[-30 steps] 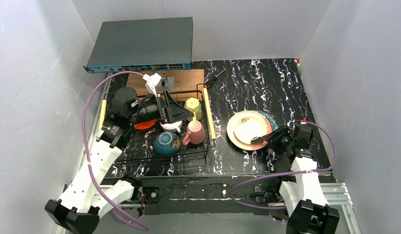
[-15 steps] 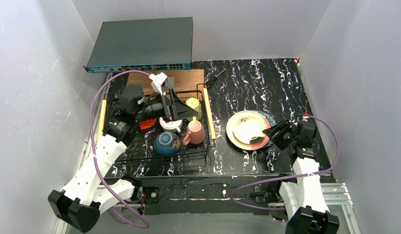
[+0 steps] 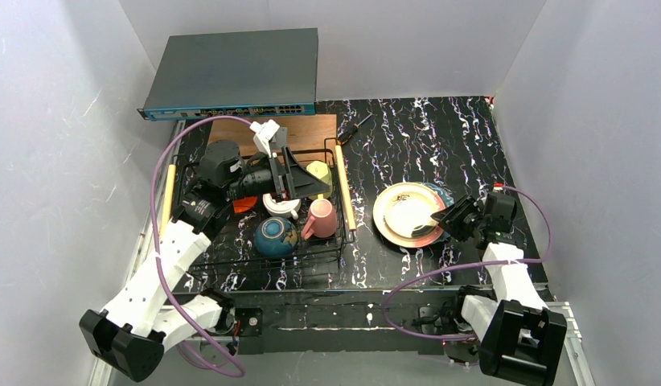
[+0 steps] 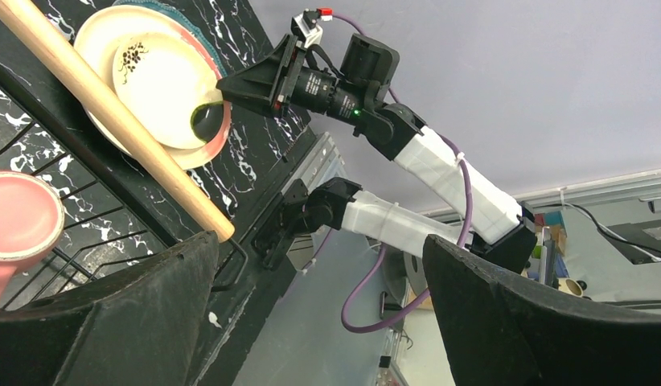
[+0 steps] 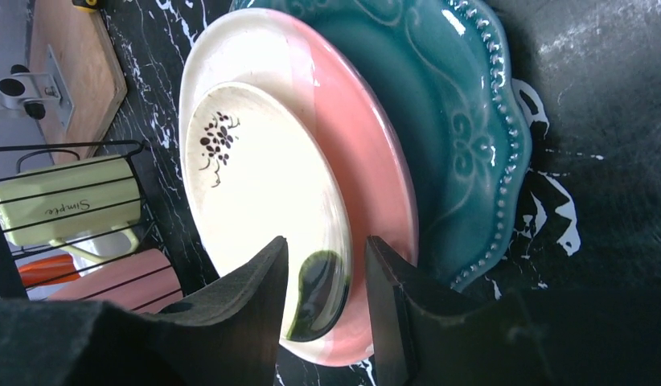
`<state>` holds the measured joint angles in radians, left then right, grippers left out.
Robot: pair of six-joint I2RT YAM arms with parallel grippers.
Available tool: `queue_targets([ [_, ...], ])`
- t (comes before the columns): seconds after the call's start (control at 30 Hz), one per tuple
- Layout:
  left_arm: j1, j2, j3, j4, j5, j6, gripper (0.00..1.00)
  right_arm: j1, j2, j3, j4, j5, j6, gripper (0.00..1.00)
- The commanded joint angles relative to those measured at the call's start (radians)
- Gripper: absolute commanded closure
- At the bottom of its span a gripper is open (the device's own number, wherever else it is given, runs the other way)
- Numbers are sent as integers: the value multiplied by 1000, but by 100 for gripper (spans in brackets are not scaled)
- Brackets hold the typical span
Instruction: Load the mixed dishes into the dish rack
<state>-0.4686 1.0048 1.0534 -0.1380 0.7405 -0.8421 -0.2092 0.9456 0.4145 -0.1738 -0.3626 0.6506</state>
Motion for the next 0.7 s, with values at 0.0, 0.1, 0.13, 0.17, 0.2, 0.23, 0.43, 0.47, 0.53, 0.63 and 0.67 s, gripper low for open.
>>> queue_targets([
  [0.0, -13, 11, 7, 21, 13, 4, 2, -4, 32, -5, 102, -9, 4, 53],
  [0.1, -18, 19, 14, 22, 12, 5, 2, -4, 65, -3, 127, -20, 8, 56],
  [0.13, -19, 22, 16, 21, 12, 6, 2, -4, 77, -3, 136, -24, 10, 57],
  [0.17, -20, 25, 17, 21, 11, 6, 2, -3, 89, -2, 144, -28, 11, 58],
  [0.2, -21, 27, 18, 21, 11, 6, 2, -3, 101, 0, 150, -30, 11, 59],
  [0.23, -24, 30, 20, 22, 12, 5, 2, -3, 113, 3, 153, -31, 9, 60],
  [0.43, -34, 47, 30, 23, 10, 10, 2, -2, 180, 12, 193, -62, 10, 63],
  [0.47, -36, 51, 30, 23, 9, 10, 2, -2, 189, 14, 197, -68, 12, 64],
  [0.53, -39, 57, 30, 24, 8, 10, 2, -2, 204, 19, 201, -79, 13, 68],
  [0.63, -42, 65, 33, 26, 7, 8, 2, -2, 214, 26, 198, -96, 8, 77],
  [0.67, -44, 67, 34, 26, 6, 9, 2, -2, 212, 28, 197, -100, 8, 80],
])
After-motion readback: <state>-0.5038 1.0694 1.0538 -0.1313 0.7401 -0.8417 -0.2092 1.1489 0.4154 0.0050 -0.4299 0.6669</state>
